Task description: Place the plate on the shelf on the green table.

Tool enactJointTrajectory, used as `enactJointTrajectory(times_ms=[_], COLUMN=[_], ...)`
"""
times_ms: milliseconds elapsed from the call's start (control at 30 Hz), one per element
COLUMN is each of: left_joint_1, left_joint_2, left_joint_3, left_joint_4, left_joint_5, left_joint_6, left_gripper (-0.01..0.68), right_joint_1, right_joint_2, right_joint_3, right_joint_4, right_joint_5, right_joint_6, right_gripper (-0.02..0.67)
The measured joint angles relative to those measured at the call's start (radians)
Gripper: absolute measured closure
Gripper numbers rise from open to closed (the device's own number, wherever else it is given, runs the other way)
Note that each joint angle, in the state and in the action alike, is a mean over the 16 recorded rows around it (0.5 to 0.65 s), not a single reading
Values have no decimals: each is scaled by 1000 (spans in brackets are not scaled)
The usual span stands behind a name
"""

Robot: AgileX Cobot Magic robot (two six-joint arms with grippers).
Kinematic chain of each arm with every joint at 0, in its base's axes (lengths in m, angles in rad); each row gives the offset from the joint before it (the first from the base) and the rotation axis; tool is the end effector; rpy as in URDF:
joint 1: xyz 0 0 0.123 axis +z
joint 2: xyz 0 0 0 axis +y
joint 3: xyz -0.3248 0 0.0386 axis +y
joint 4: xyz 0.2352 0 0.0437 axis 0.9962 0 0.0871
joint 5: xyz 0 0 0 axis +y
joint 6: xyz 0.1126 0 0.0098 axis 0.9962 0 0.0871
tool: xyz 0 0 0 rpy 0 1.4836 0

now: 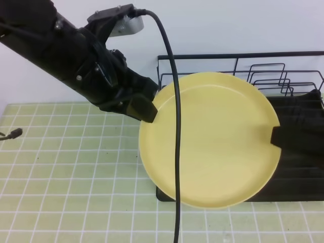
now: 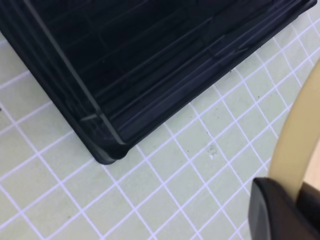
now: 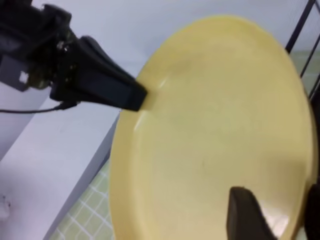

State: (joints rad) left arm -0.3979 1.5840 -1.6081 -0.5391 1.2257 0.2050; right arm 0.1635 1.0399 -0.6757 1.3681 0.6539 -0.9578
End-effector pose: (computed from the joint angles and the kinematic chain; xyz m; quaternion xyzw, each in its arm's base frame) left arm 0.2785 -0.1763 0.4101 0.2491 0.9058 -0.2842 0.1916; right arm 0.1732 0.0969 0.3418 -0.0904 0.8119 0.3877 0.4269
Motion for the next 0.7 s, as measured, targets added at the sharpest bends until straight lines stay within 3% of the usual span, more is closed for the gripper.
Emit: enactJointTrajectory(times_ms=[467, 567, 700], left_joint_1=[0, 0, 0], left_joint_2=[-2, -3, -3], left_joint_3=[0, 0, 0], left_joint_4=[-6, -3, -10], left_joint_5=[6, 8, 10], left_joint_6=[18, 22, 23], left_gripper=[661, 616, 497], right_joint_1=[-1, -2, -2], right_joint_2=[82, 89, 91], right_joint_3=[0, 0, 0], right_joint_4=[5, 8, 12], right_joint_5=[43, 35, 2], right_joint_6=[-41, -73, -148], right_gripper=[538, 566, 582])
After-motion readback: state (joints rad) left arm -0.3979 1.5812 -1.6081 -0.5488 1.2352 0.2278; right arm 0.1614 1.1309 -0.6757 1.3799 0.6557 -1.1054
